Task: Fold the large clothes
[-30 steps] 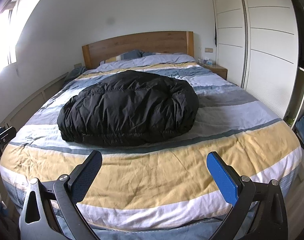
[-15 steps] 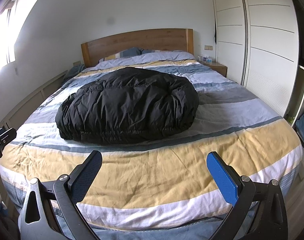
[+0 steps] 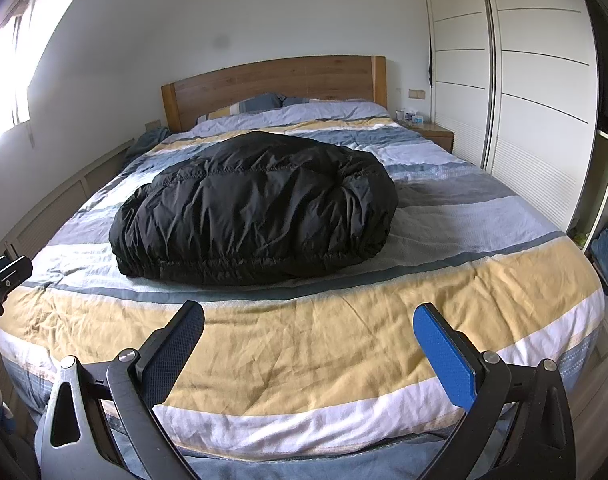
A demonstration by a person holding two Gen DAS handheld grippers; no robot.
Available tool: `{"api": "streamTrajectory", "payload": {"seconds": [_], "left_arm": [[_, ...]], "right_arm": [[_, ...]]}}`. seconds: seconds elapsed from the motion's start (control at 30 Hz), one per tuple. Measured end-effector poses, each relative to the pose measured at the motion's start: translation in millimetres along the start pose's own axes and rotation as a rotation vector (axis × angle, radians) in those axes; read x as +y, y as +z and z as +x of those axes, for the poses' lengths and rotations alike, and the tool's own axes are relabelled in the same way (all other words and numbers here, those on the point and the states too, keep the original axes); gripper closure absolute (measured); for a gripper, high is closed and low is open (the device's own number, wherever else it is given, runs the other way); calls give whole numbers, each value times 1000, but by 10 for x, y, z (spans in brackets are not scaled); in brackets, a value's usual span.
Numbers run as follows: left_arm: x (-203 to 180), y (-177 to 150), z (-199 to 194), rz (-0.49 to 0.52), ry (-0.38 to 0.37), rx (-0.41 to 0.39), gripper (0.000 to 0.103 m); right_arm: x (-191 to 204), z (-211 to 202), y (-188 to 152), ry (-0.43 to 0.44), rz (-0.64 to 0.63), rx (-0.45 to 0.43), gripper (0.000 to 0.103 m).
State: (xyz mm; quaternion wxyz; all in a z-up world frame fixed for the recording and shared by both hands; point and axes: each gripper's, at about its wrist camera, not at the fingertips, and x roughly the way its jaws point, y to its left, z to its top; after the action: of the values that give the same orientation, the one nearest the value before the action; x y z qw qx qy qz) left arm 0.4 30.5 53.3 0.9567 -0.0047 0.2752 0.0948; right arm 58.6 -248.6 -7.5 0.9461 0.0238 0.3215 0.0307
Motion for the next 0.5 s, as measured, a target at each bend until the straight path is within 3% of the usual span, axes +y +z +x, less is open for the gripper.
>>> {"api": "streamTrajectory", "payload": {"seconds": [0.5], "left_arm": [[10,-37,78,7,-12,20,34]], "right_arm": [[-49,63,-56,-9,-3,17,0]]}}
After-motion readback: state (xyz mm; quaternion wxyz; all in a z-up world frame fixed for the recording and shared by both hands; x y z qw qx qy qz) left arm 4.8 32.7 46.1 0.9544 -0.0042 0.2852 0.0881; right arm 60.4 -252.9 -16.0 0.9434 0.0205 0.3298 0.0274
